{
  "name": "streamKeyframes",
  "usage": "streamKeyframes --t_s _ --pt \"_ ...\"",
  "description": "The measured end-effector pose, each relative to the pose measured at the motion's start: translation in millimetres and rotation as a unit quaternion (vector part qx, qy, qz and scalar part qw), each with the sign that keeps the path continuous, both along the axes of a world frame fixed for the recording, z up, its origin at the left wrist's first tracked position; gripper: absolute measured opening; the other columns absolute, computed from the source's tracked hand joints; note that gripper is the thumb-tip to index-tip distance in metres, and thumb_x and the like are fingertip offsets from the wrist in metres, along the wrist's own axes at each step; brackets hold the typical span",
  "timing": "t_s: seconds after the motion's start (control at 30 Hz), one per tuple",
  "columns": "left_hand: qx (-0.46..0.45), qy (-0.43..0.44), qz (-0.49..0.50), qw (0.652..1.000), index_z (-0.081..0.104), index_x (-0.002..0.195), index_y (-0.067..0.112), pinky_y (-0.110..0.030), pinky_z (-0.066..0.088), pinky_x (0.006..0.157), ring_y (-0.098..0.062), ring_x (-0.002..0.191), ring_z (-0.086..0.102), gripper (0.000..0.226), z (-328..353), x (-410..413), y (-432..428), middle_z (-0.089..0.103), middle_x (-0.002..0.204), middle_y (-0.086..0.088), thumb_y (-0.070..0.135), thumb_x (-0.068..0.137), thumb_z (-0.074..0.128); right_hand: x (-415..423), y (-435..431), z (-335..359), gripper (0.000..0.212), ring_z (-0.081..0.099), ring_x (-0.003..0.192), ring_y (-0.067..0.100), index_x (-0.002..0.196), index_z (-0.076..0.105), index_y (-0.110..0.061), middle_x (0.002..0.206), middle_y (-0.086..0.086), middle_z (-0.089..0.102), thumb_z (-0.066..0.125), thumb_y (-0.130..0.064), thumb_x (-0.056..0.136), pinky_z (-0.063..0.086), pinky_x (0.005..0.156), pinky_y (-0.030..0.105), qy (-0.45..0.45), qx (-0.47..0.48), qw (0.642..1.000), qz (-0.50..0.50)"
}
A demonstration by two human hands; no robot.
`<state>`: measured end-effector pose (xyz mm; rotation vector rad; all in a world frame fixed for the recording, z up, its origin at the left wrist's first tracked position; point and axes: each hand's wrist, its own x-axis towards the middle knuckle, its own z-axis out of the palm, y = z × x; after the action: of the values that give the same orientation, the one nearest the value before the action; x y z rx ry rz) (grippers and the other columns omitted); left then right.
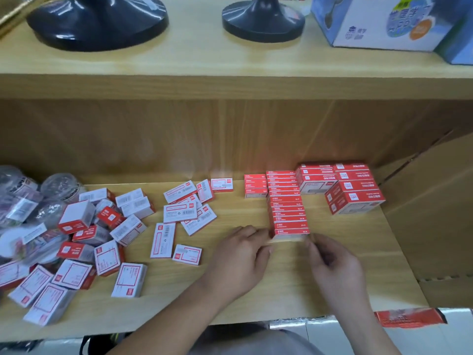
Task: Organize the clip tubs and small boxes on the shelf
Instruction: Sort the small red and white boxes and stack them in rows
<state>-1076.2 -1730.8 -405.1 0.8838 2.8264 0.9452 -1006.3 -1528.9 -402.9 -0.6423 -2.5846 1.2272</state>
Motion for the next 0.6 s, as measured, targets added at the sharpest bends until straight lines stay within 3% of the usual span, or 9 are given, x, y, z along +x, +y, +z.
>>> streamKeyframes --t_s 0.1,0.2,0.27,0.37,0.5,0.6 --pt "0.04 -0.021 0.009 0.999 0.064 0.115 0.03 -0.033 0.051 0.071 -0.015 0.087 0.056 0.02 12 14 -31 0.058 0.091 0.009 0.032 0.096 0.059 10 -19 15 0.02 0.061 0.063 0.006 0.069 0.069 -0.03 0.066 -0.01 0.067 0.076 -0.026 0.087 0.045 0.06 0.02 0.048 0.026 0.998 0.022" --pt "-0.017 0.06 0.084 0.995 0.07 0.1 0.027 -0.038 0.05 0.068 -0.02 0.083 0.057 0.013 16 27 -72 0.06 0.089 0.009 0.034 0.092 0.065 1 -59 23 0.015 0.054 0.056 0.005 0.07 0.07 -0.029 0.062 -0.013 0.06 0.07 -0.037 0.084 0.041 0.057 0.019 0.029 -0.011 0.989 0.142" --pt "-0.096 0.102 0.152 0.978 0.072 0.092 0.025 -0.04 0.046 0.068 -0.025 0.085 0.058 0.015 17 27 -102 0.062 0.091 0.006 0.038 0.087 0.066 -13 -85 19 0.013 0.054 0.059 0.005 0.077 0.07 -0.031 0.064 -0.013 0.058 0.068 -0.043 0.082 0.042 0.058 0.018 -0.004 -0.019 0.978 0.206" --pt "-0.182 0.091 0.192 0.96 0.072 0.091 0.024 -0.042 0.042 0.071 -0.029 0.089 0.055 0.023 16 25 -135 0.062 0.094 0.003 0.044 0.083 0.063 -35 -119 16 0.019 0.058 0.07 0.007 0.086 0.069 -0.033 0.075 -0.014 0.058 0.06 -0.05 0.081 0.048 0.065 0.027 -0.027 -0.004 0.964 0.264" --pt "-0.181 0.109 0.162 0.964 0.072 0.095 0.026 -0.042 0.04 0.07 -0.029 0.086 0.054 0.023 7 27 -144 0.059 0.09 0.004 0.045 0.087 0.063 -54 -153 14 0.033 0.061 0.086 0.004 0.11 0.063 -0.044 0.092 -0.017 0.051 0.055 -0.053 0.08 0.053 0.076 0.032 -0.079 0.064 0.935 0.34" --pt "-0.158 0.118 0.152 0.968 0.071 0.096 0.027 -0.041 0.039 0.068 -0.026 0.082 0.054 0.018 5 24 -143 0.055 0.085 0.006 0.041 0.087 0.065 -60 -160 15 0.033 0.059 0.097 0.008 0.118 0.064 -0.044 0.096 -0.015 0.043 0.059 -0.045 0.086 0.051 0.084 0.033 -0.115 0.101 0.916 0.371"
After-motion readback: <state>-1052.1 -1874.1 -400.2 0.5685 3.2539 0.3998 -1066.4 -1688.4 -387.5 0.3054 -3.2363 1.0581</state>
